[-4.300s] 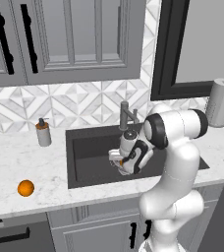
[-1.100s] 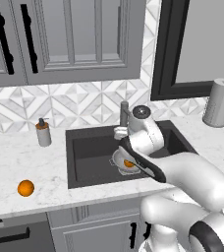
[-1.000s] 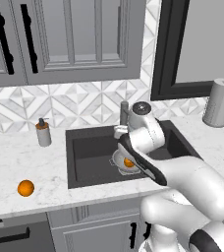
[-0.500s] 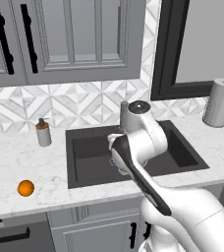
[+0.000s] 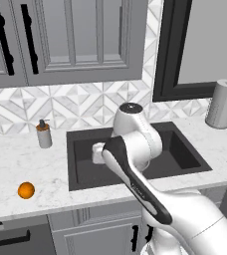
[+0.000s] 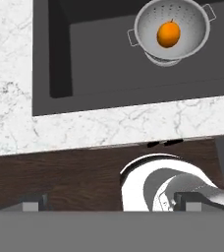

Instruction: Put the colander in the sink, put the orange, orange in the colander, and turn on the sink faucet and pour water over the colander.

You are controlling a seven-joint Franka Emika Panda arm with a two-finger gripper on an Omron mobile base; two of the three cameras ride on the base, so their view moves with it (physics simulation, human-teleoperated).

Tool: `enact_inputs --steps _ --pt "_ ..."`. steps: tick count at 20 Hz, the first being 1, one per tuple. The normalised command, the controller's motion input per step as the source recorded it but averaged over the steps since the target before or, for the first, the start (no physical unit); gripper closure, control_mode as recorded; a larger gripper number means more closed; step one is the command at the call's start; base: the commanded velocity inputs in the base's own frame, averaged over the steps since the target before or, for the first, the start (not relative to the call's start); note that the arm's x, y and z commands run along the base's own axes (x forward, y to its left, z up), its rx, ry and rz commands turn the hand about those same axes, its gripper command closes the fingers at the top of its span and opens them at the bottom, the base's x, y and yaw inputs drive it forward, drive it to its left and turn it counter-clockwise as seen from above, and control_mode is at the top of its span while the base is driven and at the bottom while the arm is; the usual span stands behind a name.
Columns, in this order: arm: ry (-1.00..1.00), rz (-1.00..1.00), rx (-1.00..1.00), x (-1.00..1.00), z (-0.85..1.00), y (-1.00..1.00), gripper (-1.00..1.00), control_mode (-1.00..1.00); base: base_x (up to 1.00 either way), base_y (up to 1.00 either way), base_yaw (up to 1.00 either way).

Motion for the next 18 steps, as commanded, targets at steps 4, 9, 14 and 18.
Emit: enact_inputs --steps 4,9,14,18 --pt "0.04 0.14 0.14 -0.22 0.00 0.57 -1.00 -1.00 0.00 0.00 0.00" --pt "0.03 0.12 0.05 -0.03 0.00 0.69 -1.00 -1.00 0.00 0.00 0.00" --pt "0.00 0.01 -0.05 0.08 0.00 0.64 -1.00 -1.00 0.00 0.00 0.00" --pt "0.00 0.01 -0.09 0.13 0.00 0.62 -1.00 -1.00 0.00 0.00 0.00"
